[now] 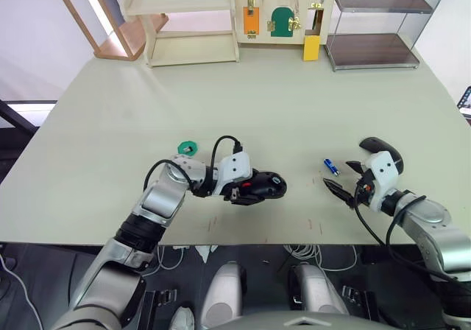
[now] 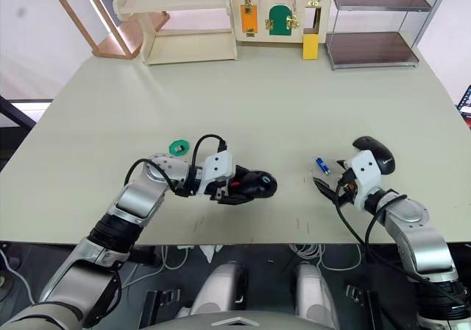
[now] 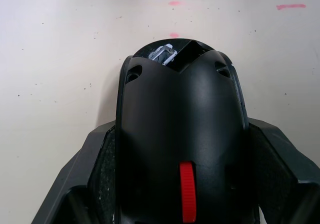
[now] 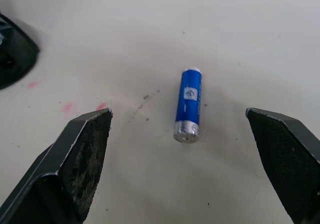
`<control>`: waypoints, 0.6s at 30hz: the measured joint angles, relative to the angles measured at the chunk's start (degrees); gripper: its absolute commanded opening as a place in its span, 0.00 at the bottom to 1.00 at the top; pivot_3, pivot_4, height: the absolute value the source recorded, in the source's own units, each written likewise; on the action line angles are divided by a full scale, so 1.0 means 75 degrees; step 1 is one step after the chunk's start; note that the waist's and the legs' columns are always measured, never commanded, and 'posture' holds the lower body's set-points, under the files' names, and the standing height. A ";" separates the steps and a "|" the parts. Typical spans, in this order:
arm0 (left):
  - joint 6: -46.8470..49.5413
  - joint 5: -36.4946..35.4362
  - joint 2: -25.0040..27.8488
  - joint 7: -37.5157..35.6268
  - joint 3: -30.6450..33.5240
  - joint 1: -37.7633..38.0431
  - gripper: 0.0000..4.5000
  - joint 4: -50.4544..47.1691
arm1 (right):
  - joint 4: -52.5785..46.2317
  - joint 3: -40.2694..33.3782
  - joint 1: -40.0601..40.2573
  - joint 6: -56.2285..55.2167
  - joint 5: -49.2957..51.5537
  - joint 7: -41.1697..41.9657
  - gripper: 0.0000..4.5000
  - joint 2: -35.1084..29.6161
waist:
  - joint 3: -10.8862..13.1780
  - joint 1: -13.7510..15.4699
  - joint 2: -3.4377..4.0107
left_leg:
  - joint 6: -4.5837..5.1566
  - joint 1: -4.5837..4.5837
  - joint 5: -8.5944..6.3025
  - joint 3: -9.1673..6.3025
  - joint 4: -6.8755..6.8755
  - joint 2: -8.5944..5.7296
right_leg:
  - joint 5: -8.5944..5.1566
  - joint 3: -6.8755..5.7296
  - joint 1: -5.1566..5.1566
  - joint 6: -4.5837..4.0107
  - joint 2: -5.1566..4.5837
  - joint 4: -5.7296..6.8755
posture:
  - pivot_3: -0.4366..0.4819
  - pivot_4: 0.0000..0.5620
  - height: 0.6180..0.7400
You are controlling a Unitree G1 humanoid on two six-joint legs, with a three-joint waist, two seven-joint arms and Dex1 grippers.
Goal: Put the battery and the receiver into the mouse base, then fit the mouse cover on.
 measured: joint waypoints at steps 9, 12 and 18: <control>0.0391 0.0000 -0.0019 0.0003 -0.0073 -0.0061 0.65 -0.0129 | 0.0155 0.0070 -0.0380 0.0506 -0.0115 -0.0502 1.00 0.0380 | 0.0000 -0.0002 0.0000 | 0.0000 0.0000 0.0000 -0.0003 0.0000 0.0000 | 0.0000 -0.0002 0.0000 0.0001 0.0001 0.0001 | 0.48 0.27 1.00; 0.0440 0.0000 -0.0018 0.0003 -0.0076 -0.0061 0.65 -0.0168 | 0.0172 0.0072 -0.0383 0.0510 -0.0158 -0.0570 0.87 0.0382 | 0.0000 -0.0003 0.0000 | 0.0000 -0.0002 0.0000 -0.0004 0.0000 0.0000 | 0.0000 -0.0002 0.0000 0.0000 0.0001 -0.0001 | 0.48 0.27 1.00; 0.0516 0.0012 -0.0012 0.0010 -0.0107 -0.0087 0.65 -0.0212 | 0.0144 0.0086 -0.0333 0.0513 -0.0229 -0.0585 0.54 0.0381 | 0.0000 -0.0005 0.0000 | 0.0000 -0.0001 0.0000 -0.0005 0.0000 0.0000 | -0.0001 -0.0003 0.0000 0.0000 0.0001 -0.0001 | 0.48 0.27 1.00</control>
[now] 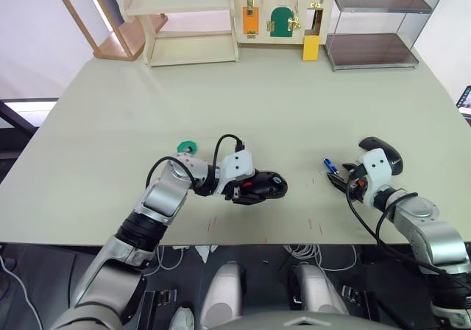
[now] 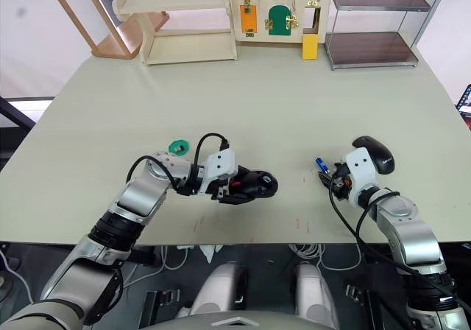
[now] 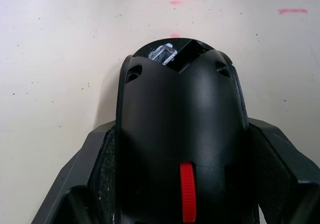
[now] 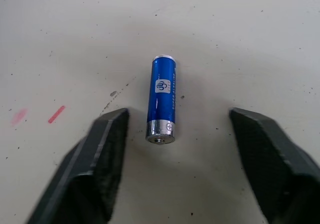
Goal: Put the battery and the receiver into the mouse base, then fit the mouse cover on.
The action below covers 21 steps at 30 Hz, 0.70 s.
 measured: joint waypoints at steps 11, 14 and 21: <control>0.0207 0.0000 0.0001 -0.0021 -0.0033 -0.0068 0.65 -0.0030 | -0.0537 0.0026 0.0212 0.0345 0.0149 0.0218 0.09 -0.0221 | 0.0000 -0.0004 0.0000 | 0.0000 -0.0001 0.0000 -0.0002 0.0000 0.0000 | 0.0000 -0.0002 0.0000 0.0000 0.0000 -0.0002 | 0.48 0.27 1.00; 0.0245 0.0000 0.0001 -0.0021 -0.0037 -0.0085 0.65 -0.0060 | -0.0981 0.0076 0.0202 0.0831 0.0414 0.0372 0.09 -0.0371 | 0.0000 -0.0003 0.0000 | 0.0000 -0.0002 0.0000 -0.0004 0.0000 0.0000 | 0.0000 -0.0002 -0.0001 0.0000 0.0000 -0.0002 | 0.48 0.27 1.00; 0.0353 -0.0001 0.0000 -0.0019 -0.0039 -0.0115 0.65 -0.0094 | -0.2012 0.0110 -0.0496 0.2823 0.1511 0.0471 0.09 -0.0488 | 0.0001 -0.0002 -0.0001 | 0.0000 -0.0005 0.0000 -0.0009 0.0000 0.0001 | -0.0001 -0.0008 -0.0001 0.0000 0.0000 -0.0005 | 0.48 0.27 1.00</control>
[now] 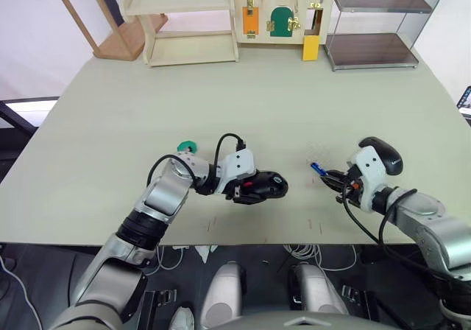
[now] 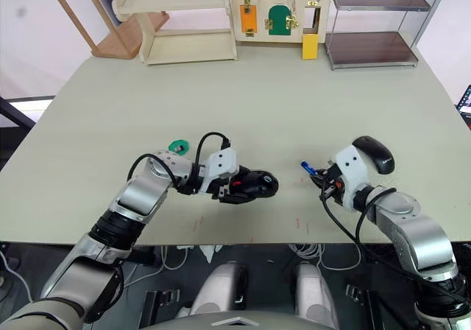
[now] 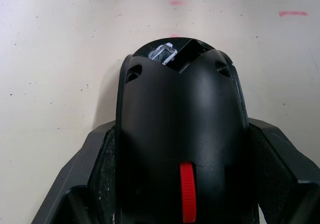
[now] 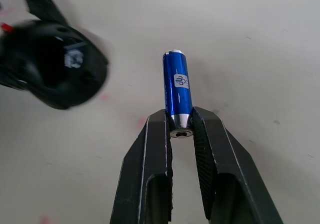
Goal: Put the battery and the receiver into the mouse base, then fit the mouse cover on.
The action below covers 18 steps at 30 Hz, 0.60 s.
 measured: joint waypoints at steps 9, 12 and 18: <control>0.0050 0.0000 -0.0001 -0.0021 -0.0018 -0.0051 0.65 -0.0020 | -0.0236 0.0202 -0.1249 0.2508 0.1170 0.0088 0.09 -0.0342 | 0.0002 0.0000 -0.0002 | 0.0000 -0.0013 0.0000 -0.0015 -0.0001 0.0000 | 0.0000 -0.0015 -0.0001 -0.0002 -0.0001 -0.0009 | 0.48 0.27 1.00; 0.0086 0.0000 -0.0005 -0.0017 -0.0022 -0.0062 0.65 -0.0025 | -0.0237 0.0246 -0.1512 0.2977 0.1402 0.0039 0.09 -0.0235 | 0.0002 -0.0001 -0.0002 | 0.0000 -0.0013 0.0000 -0.0015 0.0000 0.0000 | 0.0000 -0.0014 -0.0001 -0.0001 -0.0001 -0.0010 | 0.48 0.27 1.00; 0.0102 0.0000 -0.0004 -0.0018 -0.0058 -0.0072 0.65 -0.0035 | -0.0237 0.0298 -0.1939 0.3796 0.1745 -0.0080 0.09 -0.0119 | 0.0002 -0.0003 -0.0002 | 0.0001 -0.0014 0.0000 -0.0017 -0.0001 0.0000 | 0.0000 -0.0016 -0.0001 -0.0001 -0.0001 -0.0011 | 0.48 0.27 1.00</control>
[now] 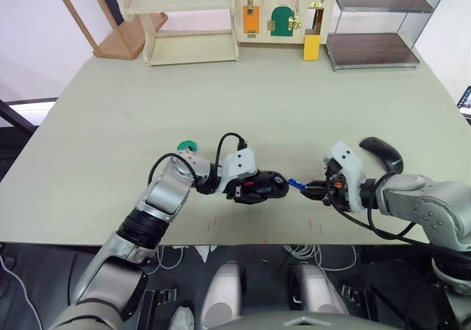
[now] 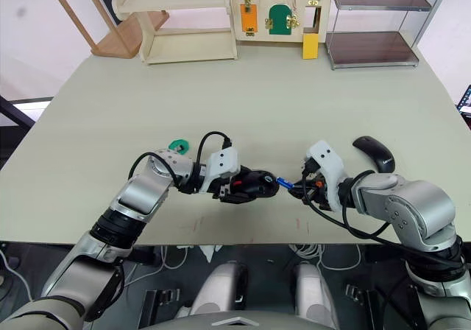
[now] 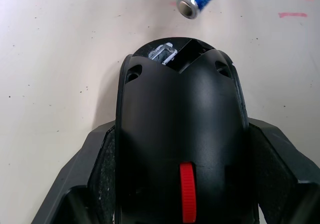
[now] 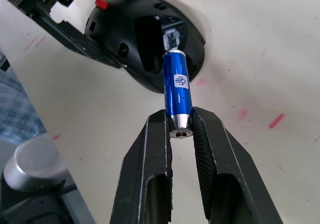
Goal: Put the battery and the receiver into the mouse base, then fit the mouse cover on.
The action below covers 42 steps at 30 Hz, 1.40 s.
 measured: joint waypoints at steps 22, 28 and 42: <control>-0.0027 0.0052 -0.0003 0.0020 -0.0113 -0.0037 0.65 -0.0011 | 0.0506 0.0880 -0.1084 0.0925 -0.0012 -0.0486 0.09 0.0331 | 0.0000 -0.0006 0.0001 | 0.0000 -0.0007 0.0000 -0.0010 -0.0001 0.0001 | 0.0000 -0.0012 0.0000 0.0000 -0.0002 -0.0011 | 0.48 0.27 1.00; -0.0039 0.0056 -0.0007 0.0024 -0.0131 -0.0046 0.65 -0.0013 | 0.1114 0.1350 -0.1765 0.0973 0.0169 -0.0720 0.09 0.0367 | 0.0001 -0.0005 0.0001 | 0.0000 -0.0011 0.0000 -0.0015 -0.0002 0.0001 | 0.0000 -0.0019 0.0000 0.0000 -0.0004 -0.0016 | 0.48 0.27 1.00; -0.0057 0.0057 -0.0020 0.0041 -0.0146 -0.0047 0.65 -0.0015 | 0.2124 0.2411 -0.3019 0.0999 0.0725 -0.1175 0.16 0.0271 | 0.0001 -0.0007 0.0002 | 0.0001 -0.0021 0.0000 -0.0028 -0.0003 -0.0001 | 0.0001 -0.0035 -0.0001 -0.0001 -0.0010 -0.0025 | 0.48 0.27 1.00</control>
